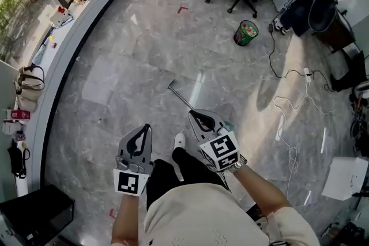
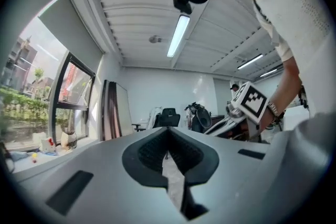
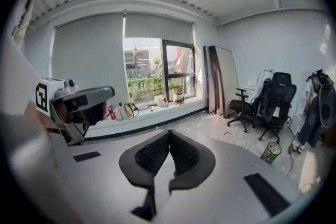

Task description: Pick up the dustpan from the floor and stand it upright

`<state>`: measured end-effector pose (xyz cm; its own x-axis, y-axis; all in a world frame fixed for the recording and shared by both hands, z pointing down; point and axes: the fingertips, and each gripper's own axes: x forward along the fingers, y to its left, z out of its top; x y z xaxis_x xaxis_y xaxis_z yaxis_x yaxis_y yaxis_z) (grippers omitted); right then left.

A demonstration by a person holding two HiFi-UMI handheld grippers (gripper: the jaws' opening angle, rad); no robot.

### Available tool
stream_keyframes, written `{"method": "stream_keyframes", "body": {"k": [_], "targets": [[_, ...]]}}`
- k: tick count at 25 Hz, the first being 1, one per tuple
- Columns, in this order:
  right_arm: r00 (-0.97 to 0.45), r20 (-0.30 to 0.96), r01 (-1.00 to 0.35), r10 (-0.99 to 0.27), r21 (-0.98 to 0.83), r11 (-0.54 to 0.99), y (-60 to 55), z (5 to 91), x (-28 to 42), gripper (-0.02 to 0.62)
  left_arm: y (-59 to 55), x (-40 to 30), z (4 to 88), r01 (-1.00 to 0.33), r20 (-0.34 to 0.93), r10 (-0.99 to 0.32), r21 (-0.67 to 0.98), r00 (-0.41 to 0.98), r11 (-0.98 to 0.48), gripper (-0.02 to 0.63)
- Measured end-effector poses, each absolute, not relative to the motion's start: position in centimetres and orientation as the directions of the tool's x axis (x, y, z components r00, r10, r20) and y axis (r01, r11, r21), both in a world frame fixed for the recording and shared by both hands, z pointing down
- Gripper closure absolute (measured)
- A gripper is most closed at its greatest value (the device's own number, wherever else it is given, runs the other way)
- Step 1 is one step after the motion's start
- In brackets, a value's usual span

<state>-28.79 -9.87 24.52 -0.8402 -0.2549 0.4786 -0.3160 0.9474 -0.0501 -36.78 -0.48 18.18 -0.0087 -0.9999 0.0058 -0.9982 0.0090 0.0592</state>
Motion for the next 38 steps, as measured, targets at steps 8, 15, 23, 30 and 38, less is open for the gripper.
{"method": "stream_keyframes", "body": {"k": [8,15,23,30,38], "targets": [[-0.745,0.653,-0.252,-0.135,-0.088,0.964,-20.4,35.0,-40.4,0.578,-13.3,-44.5,24.8,-0.993,0.062,-0.992,0.051,0.107,-0.104,0.595],[-0.556,0.829,-0.319,-0.057,-0.149,0.936,-25.5,52.6,-43.7,0.578,-20.8,-50.0,35.4,-0.972,0.146,-0.971,0.167,0.191,-0.166,0.595],[-0.454,0.889,-0.363,-0.052,-0.132,0.922,-30.3,73.5,-46.0,0.575,-25.5,-53.3,53.3,-0.948,0.21,-0.924,0.087,0.319,-0.307,0.595],[-0.355,0.932,-0.273,0.077,-0.182,0.944,-30.3,96.7,-45.3,0.472,-25.8,-53.6,74.4,-0.954,0.228,-0.927,0.103,0.297,-0.28,0.595],[-0.27,0.96,-0.224,0.079,-0.143,0.964,-32.7,119.5,-45.5,0.466,-26.2,-53.6,96.6,-0.95,0.217,-0.926,0.122,0.308,-0.287,0.595]]}}
